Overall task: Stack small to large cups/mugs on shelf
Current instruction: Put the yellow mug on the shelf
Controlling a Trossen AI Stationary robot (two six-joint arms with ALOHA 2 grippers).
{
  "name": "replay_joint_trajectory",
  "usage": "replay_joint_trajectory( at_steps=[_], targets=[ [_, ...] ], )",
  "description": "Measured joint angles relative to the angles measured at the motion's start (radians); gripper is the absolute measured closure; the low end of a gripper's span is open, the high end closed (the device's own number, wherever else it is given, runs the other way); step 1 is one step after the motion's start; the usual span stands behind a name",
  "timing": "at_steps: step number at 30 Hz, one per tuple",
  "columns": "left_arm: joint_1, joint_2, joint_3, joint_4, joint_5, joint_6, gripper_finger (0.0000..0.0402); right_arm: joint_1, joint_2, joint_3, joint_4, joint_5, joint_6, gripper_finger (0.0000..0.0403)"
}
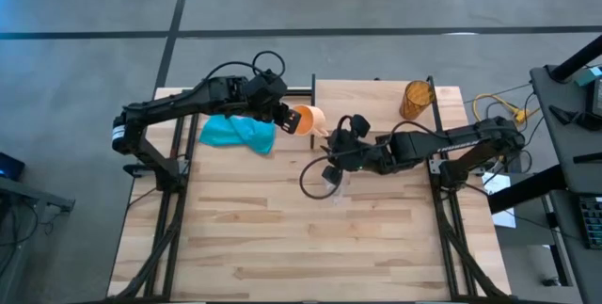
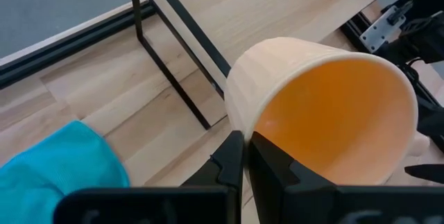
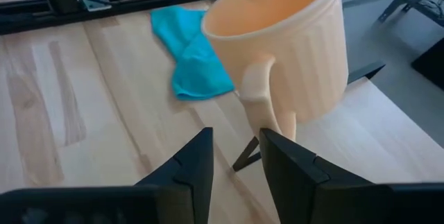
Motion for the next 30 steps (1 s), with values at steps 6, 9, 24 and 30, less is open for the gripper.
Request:
replay_joint_trajectory(
  at_steps=[6, 9, 24, 30],
  targets=[
    [0.008, 0.0, 0.0, -0.002, 0.006, 0.005, 0.0401, 0.001, 0.0, 0.0, 0.001, 0.004, 0.0, 0.0289],
    [0.013, 0.0, 0.001, -0.016, 0.011, 0.008, 0.0401, 0.001, 0.0, 0.0, -0.006, 0.009, 0.0, 0.0289],
    [0.028, 0.0, 0.005, 0.012, 0.017, 0.023, 0.0401, 0.005, 0.0, 0.0, -0.015, 0.055, 0.003, 0.0289],
    [0.029, 0.0, 0.006, 0.043, 0.028, 0.025, 0.0401, 0.005, 0.0, 0.0, -0.015, 0.057, -0.008, 0.0289]
  ],
)
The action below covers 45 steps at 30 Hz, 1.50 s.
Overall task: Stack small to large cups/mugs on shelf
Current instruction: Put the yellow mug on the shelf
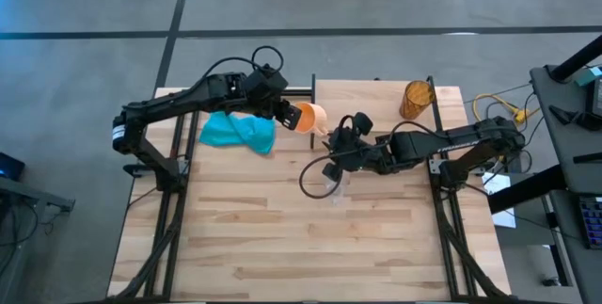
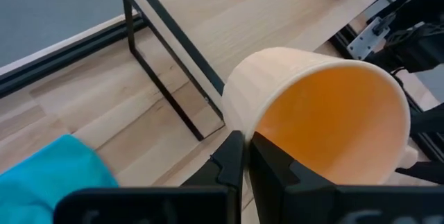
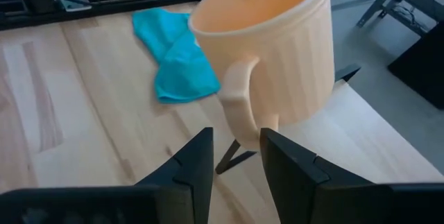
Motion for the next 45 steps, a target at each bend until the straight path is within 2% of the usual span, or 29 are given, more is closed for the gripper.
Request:
replay_joint_trajectory(
  at_steps=[17, 27, 45],
  targets=[
    [0.0, 0.0, -0.002, 0.018, 0.022, 0.004, 0.0401, -0.005, 0.0, 0.0, 0.002, 0.024, -0.007, 0.0292],
    [0.0, 0.0, 0.0, 0.05, 0.023, 0.001, 0.0402, -0.008, 0.0, 0.0, 0.002, 0.023, -0.023, 0.0369],
    [0.015, 0.0, -0.003, 0.11, 0.054, 0.053, 0.0402, -0.012, 0.0, 0.0, -0.049, 0.15, 0.029, 0.0369]
  ],
)
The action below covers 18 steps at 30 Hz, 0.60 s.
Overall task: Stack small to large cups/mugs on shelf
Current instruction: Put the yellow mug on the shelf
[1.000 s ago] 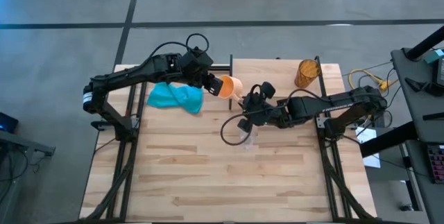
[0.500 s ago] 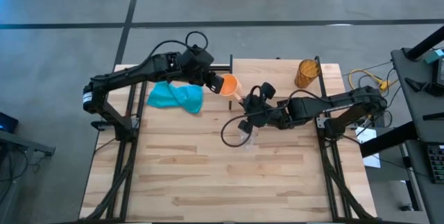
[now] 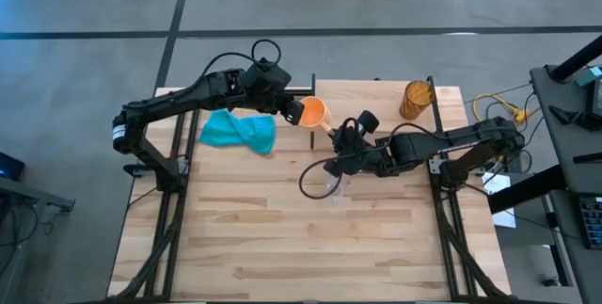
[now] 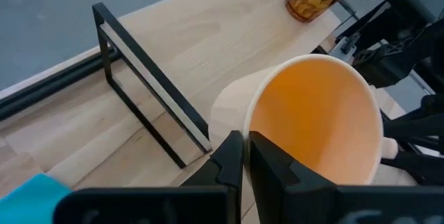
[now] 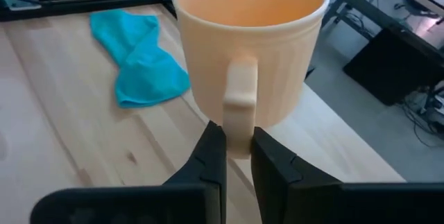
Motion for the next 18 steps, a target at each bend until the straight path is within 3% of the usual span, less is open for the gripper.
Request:
replay_joint_trajectory(
  at_steps=[8, 18],
  targets=[
    [0.017, 0.0, 0.001, 0.033, 0.01, 0.031, 0.0401, -0.002, 0.0, 0.0, -0.034, 0.02, 0.059, 0.0369],
    [0.047, 0.0, -0.01, 0.134, 0.006, 0.064, 0.0401, -0.003, -0.016, 0.0, -0.04, 0.119, 0.059, 0.0369]
  ],
)
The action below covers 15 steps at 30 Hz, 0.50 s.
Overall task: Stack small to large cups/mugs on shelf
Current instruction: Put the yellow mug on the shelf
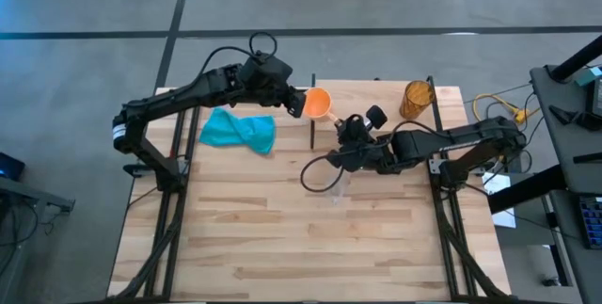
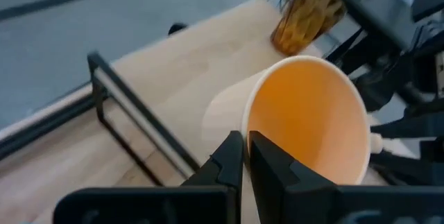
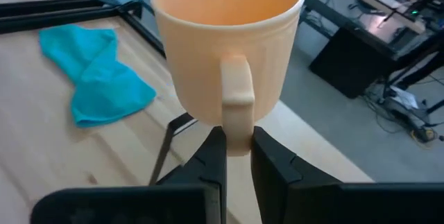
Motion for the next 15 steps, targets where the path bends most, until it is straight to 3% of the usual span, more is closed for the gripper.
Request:
replay_joint_trajectory(
  at_steps=[9, 15],
  targets=[
    [0.032, 0.03, -0.006, 0.079, 0.041, 0.031, 0.0401, -0.043, -0.01, 0.0, -0.015, -0.008, 0.005, 0.0369],
    [0.044, 0.137, 0.048, 0.093, 0.106, 0.053, 0.0401, -0.07, -0.041, -0.001, -0.157, -0.018, 0.143, 0.037]
  ],
)
